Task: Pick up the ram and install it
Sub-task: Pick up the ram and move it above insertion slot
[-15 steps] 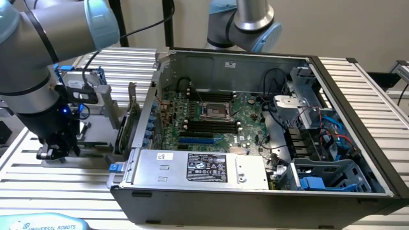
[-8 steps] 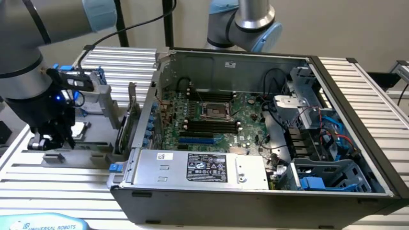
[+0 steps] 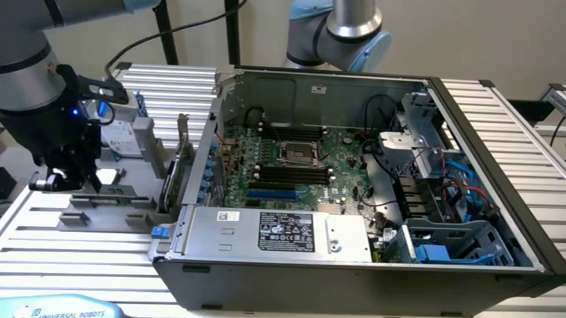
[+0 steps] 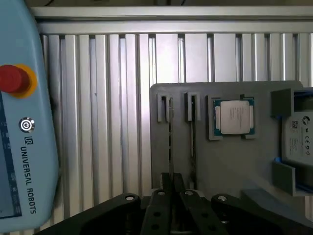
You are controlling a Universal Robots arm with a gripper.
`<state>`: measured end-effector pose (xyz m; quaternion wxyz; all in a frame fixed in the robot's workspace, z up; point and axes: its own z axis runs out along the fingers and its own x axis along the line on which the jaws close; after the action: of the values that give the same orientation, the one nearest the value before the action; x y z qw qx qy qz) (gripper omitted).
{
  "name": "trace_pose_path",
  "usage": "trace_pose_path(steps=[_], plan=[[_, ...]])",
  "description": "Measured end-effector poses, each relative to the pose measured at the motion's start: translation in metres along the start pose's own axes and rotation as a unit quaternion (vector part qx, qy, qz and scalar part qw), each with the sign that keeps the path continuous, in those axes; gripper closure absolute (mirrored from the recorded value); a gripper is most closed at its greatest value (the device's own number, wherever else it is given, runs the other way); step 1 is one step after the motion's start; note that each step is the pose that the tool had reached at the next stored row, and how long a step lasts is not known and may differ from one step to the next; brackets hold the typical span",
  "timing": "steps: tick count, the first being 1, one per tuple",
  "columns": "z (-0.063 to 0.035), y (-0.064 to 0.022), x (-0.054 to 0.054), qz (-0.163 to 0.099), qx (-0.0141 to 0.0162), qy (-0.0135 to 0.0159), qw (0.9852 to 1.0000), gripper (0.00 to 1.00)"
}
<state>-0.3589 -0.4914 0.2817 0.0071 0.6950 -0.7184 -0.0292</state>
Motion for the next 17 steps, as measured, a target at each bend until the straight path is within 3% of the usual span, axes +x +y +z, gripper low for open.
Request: trace_pose_path(steps=[6,17], plan=[[-0.0279,-0.0149,-0.001,0.0,-0.0003,0.0,1.0,0.87],[-0.0801,-0.0518,-0.004,-0.003,-0.0014,-0.0019,1.0,0.87]])
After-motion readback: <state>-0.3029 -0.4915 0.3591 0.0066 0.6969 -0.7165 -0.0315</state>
